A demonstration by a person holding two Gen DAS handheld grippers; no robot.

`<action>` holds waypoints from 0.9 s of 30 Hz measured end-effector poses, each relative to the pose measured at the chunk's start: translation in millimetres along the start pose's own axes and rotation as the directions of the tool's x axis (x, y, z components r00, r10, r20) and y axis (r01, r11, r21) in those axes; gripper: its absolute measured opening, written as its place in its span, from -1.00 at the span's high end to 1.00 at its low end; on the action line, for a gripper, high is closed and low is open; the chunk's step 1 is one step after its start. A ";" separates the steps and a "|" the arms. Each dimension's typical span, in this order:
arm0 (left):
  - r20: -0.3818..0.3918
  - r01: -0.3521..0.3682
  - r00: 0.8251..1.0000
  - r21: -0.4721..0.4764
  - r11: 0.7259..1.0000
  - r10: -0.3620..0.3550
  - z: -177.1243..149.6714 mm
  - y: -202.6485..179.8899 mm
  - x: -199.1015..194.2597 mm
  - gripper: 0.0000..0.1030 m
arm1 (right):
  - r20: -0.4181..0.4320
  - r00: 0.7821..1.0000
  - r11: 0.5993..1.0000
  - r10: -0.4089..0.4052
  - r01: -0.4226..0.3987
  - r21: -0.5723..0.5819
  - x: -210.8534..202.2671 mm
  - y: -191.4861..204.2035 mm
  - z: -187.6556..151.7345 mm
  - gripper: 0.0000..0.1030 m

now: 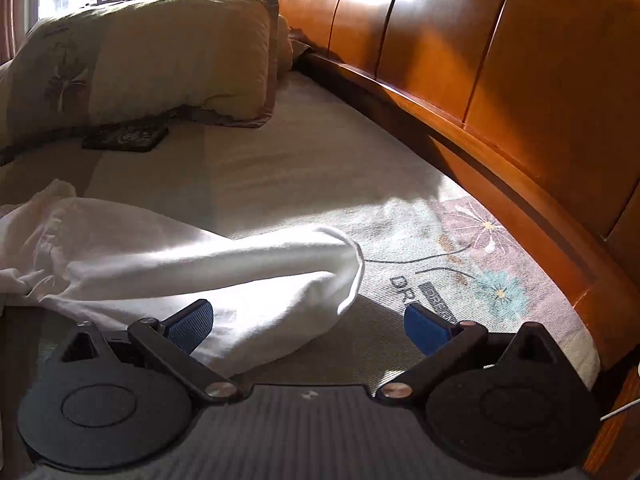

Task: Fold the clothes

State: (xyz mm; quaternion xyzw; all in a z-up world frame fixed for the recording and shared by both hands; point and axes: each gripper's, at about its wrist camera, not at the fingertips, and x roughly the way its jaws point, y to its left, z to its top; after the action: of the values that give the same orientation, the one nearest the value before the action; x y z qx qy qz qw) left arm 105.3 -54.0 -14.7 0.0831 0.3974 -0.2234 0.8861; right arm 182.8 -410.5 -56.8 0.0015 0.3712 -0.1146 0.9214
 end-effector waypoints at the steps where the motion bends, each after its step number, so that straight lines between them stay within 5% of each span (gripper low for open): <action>1: 0.000 -0.001 1.000 -0.001 1.000 0.001 -0.4 0.2 -0.6 -0.65 | -0.006 0.999 0.999 0.033 -0.034 -0.023 -3.2 8.7 -4.1 -1.00; 7: -0.003 -0.001 1.000 -0.002 1.000 0.001 -2.0 -1.9 -1.4 -0.65 | -0.032 0.976 0.972 0.216 -0.218 -0.089 -0.6 37.2 -6.8 -1.00; 11: -0.002 0.000 1.000 -0.003 1.000 0.000 -3.4 -2.0 -2.5 -0.65 | -0.108 0.948 0.954 0.300 -0.297 0.038 27.8 31.7 3.7 -1.00; 19: -0.005 -0.010 1.000 -0.019 1.000 0.010 -2.1 5.0 1.2 -0.66 | -0.044 0.882 0.867 0.469 -0.450 0.214 62.5 15.7 46.8 -1.00; 27: -0.004 -0.019 1.000 -0.008 1.000 0.019 -0.4 8.3 1.6 -0.66 | -0.007 0.887 0.866 0.461 -0.449 0.222 50.7 9.5 59.9 -1.00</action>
State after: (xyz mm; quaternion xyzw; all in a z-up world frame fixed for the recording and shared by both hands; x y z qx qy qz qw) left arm 109.8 -47.1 -16.4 0.0837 0.3991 -0.2135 0.8878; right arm 261.2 -417.2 -48.9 0.1914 0.3731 0.0666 0.9054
